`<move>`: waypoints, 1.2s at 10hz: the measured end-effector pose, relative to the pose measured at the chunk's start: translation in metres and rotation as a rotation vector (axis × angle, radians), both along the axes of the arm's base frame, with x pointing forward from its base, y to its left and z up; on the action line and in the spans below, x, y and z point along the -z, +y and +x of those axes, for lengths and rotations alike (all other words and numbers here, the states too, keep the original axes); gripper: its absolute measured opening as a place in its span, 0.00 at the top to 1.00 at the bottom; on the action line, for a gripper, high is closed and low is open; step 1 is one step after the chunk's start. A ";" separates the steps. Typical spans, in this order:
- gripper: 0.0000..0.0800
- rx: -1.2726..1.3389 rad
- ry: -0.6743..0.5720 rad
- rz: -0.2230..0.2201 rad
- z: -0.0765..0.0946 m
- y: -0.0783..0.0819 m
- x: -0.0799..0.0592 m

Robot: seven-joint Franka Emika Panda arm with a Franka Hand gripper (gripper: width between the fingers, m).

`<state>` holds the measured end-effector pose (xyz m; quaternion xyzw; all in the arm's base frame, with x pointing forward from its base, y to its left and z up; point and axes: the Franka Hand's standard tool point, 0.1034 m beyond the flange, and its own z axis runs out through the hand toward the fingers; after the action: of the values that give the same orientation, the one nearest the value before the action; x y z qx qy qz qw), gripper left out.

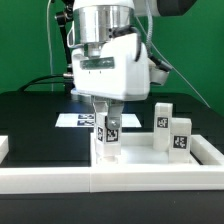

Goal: Assemble square table

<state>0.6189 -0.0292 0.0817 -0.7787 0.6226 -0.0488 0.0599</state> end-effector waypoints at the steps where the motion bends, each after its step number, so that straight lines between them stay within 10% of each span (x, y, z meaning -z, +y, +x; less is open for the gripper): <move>1: 0.64 0.095 -0.002 0.019 0.000 0.000 0.000; 6: 0.64 0.403 0.007 0.072 -0.001 -0.001 0.001; 8: 0.32 0.355 0.005 0.064 0.000 -0.001 0.001; 12: 0.20 0.052 0.013 0.009 0.001 0.014 0.000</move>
Offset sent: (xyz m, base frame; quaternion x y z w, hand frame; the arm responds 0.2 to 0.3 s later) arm 0.0006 -0.0065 -0.0101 0.0030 0.0047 0.1079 0.9942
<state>0.6200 -0.0153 0.0818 -0.7623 0.6432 -0.0427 0.0582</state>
